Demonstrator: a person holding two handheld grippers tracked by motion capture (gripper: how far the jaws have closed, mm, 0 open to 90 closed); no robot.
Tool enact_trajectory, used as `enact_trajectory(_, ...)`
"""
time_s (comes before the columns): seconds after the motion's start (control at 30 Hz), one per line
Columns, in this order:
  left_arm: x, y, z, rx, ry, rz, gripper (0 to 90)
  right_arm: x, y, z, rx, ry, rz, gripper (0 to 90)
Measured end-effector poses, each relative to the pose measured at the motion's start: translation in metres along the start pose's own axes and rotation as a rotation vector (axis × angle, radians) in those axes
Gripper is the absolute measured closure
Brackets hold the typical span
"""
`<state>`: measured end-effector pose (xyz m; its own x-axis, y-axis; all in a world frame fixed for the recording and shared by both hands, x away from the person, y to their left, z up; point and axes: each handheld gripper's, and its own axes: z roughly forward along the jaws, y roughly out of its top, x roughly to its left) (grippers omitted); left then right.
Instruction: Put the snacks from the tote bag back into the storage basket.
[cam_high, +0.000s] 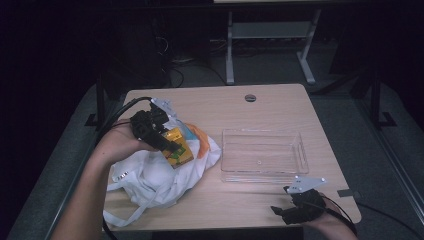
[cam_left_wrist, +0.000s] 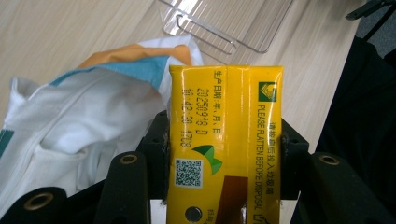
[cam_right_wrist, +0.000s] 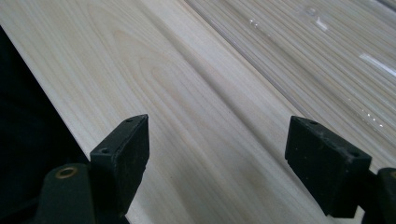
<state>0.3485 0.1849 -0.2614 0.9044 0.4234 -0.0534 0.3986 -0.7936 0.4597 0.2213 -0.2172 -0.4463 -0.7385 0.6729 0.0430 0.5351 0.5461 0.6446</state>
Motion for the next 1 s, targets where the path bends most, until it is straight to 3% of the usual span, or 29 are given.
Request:
enact_trajectory(0.6, -0.01, 0.032, 0.012, 0.004, -0.029, 0.059, 51.3, 0.001, 0.0, -0.001, -0.003, 0.003, -0.002, 21.6)
enact_trajectory(1.0, -0.016, 0.051, 0.03, 0.019, -0.051, 0.138, 51.2, 0.001, 0.0, -0.001, -0.003, 0.004, -0.006, 21.6)
